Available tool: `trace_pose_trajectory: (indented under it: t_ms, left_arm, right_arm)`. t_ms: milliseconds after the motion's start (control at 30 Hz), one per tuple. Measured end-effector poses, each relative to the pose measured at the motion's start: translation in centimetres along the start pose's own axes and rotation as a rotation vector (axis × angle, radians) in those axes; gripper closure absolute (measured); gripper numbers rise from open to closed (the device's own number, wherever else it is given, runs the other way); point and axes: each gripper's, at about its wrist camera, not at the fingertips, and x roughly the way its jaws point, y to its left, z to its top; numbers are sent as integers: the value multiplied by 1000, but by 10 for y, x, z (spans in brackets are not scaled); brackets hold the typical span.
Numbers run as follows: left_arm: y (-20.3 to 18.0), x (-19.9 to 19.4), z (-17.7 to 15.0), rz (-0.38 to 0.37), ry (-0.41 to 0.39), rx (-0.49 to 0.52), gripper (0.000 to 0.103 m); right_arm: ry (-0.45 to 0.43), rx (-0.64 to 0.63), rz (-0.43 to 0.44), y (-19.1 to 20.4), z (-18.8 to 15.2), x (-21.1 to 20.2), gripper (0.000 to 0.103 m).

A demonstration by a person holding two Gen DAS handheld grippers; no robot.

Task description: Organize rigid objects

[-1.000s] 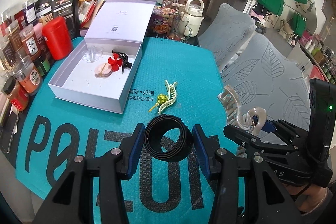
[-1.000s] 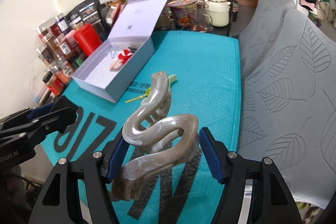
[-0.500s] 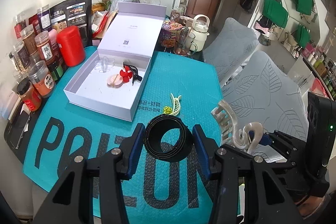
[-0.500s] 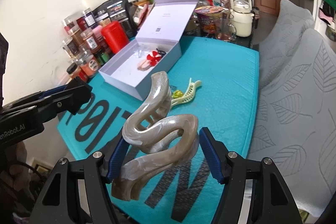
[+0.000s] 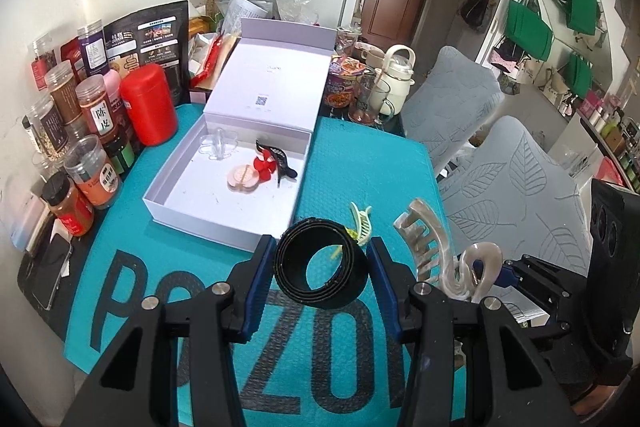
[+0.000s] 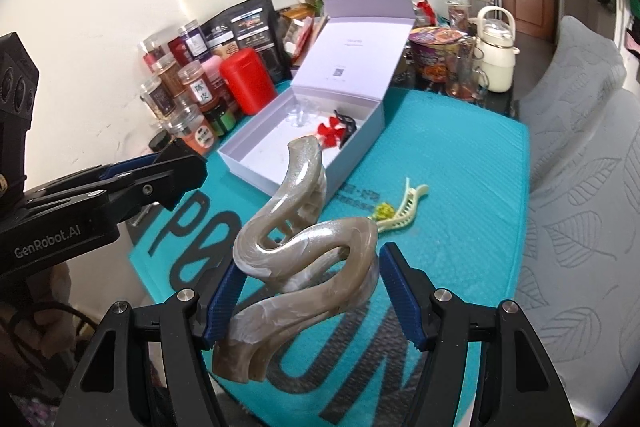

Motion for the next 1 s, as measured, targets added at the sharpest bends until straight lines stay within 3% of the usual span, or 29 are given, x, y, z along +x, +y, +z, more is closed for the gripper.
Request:
trace_pose_trajectory:
  t_ms: [433, 1000]
  left_arm:
    - [55, 7, 33, 13, -12, 11, 57]
    - [105, 43, 82, -27, 0, 61, 57]
  right_arm:
    - [0, -28, 22, 40, 43, 36, 36]
    - [-5, -7, -16, 65, 91, 81, 36]
